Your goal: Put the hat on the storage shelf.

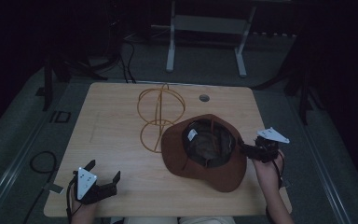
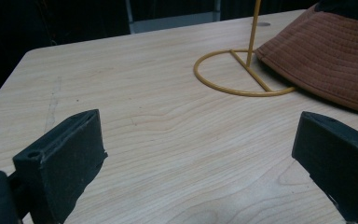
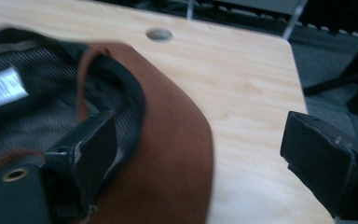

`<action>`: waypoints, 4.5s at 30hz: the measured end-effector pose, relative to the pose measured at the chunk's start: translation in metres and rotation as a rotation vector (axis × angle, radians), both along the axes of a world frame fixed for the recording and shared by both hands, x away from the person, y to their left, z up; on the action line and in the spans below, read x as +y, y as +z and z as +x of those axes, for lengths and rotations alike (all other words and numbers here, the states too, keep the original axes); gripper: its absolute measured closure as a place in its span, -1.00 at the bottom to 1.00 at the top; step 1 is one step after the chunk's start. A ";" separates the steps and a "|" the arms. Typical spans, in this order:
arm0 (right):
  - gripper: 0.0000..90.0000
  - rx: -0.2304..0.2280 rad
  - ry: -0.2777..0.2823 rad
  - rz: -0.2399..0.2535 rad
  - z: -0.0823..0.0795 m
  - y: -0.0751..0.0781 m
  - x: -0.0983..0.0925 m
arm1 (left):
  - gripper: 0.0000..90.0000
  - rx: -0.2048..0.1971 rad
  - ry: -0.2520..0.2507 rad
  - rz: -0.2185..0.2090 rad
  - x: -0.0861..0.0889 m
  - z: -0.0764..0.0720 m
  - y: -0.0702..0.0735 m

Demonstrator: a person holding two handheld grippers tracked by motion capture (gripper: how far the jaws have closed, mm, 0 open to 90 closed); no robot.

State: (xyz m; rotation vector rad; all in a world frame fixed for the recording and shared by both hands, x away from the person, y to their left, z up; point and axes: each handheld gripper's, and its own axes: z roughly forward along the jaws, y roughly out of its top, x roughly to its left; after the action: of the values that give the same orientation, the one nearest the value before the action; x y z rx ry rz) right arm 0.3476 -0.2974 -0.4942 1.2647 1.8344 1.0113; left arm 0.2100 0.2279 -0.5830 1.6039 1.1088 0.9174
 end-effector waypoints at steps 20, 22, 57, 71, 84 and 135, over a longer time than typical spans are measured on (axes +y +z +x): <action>-0.49 0.136 0.105 -0.069 0.062 -0.014 0.055 | -0.94 -0.003 -0.022 0.022 -0.006 -0.002 0.003; -0.46 0.166 0.105 -0.066 0.068 -0.020 0.058 | -0.94 -0.007 -0.022 0.026 -0.007 -0.002 0.004; 0.86 0.206 -0.054 -0.156 0.079 -0.033 0.057 | -0.94 0.072 -0.049 -0.008 -0.014 0.002 0.002; 0.86 0.134 -0.002 -0.032 0.052 0.013 0.039 | -0.91 0.179 -0.141 -0.001 -0.039 0.005 0.005; 0.86 0.035 0.005 0.030 0.014 0.050 0.018 | -0.91 0.172 -0.315 0.030 -0.107 0.026 0.041; 0.73 -0.008 0.085 0.036 -0.039 0.055 0.032 | 0.91 0.113 -0.304 0.229 -0.274 0.119 0.122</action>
State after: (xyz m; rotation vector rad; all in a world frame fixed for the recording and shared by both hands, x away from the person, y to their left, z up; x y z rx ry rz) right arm 0.3083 -0.2657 -0.4390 1.2105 1.8858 1.0980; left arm 0.3289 -0.0463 -0.4610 1.9695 0.8245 0.7788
